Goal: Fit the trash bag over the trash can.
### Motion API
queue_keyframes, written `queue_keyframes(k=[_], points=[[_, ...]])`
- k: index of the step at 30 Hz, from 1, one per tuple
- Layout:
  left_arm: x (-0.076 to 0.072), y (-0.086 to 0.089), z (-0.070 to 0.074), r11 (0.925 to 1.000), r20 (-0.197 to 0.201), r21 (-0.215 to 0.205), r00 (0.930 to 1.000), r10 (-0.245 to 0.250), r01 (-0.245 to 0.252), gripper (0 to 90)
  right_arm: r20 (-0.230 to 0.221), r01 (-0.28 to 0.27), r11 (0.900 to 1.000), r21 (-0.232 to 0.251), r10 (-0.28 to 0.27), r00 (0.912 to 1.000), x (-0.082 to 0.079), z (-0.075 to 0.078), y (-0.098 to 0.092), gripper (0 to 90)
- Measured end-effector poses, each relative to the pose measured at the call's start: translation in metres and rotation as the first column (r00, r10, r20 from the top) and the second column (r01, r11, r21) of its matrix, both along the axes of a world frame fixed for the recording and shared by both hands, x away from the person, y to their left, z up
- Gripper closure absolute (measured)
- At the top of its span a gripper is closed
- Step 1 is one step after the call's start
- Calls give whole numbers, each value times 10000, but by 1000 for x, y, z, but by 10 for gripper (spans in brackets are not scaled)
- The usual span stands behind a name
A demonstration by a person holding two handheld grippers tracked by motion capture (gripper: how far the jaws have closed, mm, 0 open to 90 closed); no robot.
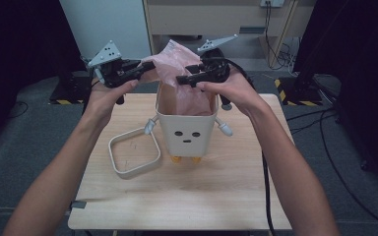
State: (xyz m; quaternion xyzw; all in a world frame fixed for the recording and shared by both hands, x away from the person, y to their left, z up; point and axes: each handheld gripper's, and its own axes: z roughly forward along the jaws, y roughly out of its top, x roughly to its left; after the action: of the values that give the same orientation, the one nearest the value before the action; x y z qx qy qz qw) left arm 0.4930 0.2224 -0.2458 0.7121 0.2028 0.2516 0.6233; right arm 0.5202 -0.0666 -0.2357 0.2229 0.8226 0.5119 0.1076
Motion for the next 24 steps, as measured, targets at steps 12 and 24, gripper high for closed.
queue_keyframes(k=[12,24], points=[[-2,9,-11,9968,-266,177,9966,778,-773,331,14,262,9991,335,-263,9997,3,-2,-6,872],[1,17,-30,9958,-541,175,9945,902,-893,388,-67,354,9976,596,-351,9994,2,-4,-19,881]])
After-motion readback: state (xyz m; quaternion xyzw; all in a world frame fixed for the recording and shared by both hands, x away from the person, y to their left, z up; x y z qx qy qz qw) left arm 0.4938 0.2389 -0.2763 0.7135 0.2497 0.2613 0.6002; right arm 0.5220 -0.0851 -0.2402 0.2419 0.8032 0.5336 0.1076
